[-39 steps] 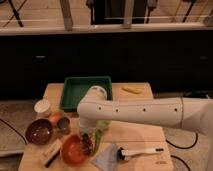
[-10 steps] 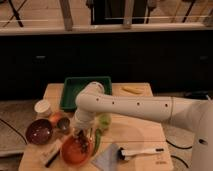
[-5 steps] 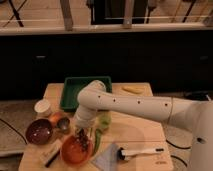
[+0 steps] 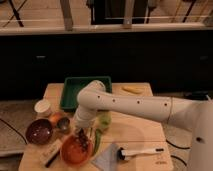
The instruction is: Place grapes in red bowl
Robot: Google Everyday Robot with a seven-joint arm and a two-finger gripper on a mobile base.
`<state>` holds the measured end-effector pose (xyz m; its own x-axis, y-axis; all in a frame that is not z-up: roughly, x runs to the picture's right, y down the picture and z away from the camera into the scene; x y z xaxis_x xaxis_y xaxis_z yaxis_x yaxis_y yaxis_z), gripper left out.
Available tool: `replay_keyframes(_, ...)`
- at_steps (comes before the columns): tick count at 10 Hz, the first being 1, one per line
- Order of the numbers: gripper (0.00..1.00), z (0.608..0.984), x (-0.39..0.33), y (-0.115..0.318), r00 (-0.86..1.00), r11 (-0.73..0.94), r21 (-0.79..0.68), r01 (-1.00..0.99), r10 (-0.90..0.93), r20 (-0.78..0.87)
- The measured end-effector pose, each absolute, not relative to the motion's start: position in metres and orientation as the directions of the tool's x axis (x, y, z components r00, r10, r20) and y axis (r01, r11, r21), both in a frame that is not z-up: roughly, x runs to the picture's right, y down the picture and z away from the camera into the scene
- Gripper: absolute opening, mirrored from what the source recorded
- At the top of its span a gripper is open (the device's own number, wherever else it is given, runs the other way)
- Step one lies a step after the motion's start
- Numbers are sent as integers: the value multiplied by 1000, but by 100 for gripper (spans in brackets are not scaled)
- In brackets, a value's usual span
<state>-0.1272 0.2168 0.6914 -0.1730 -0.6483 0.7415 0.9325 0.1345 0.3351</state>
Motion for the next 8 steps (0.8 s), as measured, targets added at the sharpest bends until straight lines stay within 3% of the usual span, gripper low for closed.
replay_keyframes(2,74,691,-129,217,-176,125,332,935,-649,740)
replay_keyframes(3,79,691,-130,217,-177,122,331,936,-649,740)
replay_keyframes(8,80,692,-132,216,-181,113,328,938,-648,740)
